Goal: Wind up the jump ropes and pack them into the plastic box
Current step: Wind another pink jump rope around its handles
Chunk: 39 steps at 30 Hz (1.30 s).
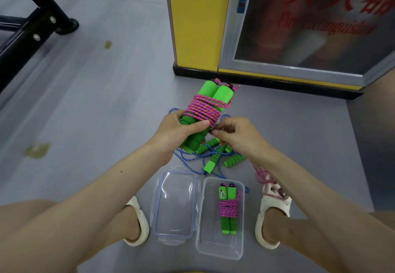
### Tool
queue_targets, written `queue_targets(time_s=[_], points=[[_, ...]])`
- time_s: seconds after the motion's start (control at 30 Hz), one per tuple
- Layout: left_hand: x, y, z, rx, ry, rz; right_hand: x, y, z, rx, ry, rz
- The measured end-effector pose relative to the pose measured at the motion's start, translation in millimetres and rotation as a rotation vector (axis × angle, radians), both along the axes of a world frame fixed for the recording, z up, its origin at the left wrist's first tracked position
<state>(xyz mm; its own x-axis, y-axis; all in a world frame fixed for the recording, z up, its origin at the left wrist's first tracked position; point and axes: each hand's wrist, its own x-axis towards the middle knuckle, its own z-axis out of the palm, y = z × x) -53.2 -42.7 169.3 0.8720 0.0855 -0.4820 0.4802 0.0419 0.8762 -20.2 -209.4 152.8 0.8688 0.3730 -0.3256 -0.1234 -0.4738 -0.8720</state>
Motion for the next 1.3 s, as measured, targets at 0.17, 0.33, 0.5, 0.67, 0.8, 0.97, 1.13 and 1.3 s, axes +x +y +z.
queue_targets(time_s=[0.17,0.33,0.5,0.67,0.8,0.97,1.13,1.3], points=[[-3,-8,-16,0.269,-0.094,0.001,-6,3,3,0.044,0.29,0.07],[-3,-10,-17,0.654,-0.246,-0.047,-5,5,8,-0.002,0.35,0.042],[-4,-13,-13,0.534,-0.329,-0.283,-2,1,4,0.03,0.312,-0.108],[-4,-13,-7,0.492,-0.294,-0.465,-2,-6,1,0.066,0.342,-0.097],[-7,-19,-10,0.816,-0.378,-0.51,-1,-6,0,0.047,0.331,-0.057],[-6,-15,-16,1.098,-0.352,-0.428,2,-4,2,-0.069,0.285,-0.061],[-5,-17,-19,1.334,-0.338,-0.41,0,3,2,0.098,0.393,-0.194],[-4,-21,-21,1.504,-0.308,-0.409,-5,11,10,0.238,0.462,-0.176]])
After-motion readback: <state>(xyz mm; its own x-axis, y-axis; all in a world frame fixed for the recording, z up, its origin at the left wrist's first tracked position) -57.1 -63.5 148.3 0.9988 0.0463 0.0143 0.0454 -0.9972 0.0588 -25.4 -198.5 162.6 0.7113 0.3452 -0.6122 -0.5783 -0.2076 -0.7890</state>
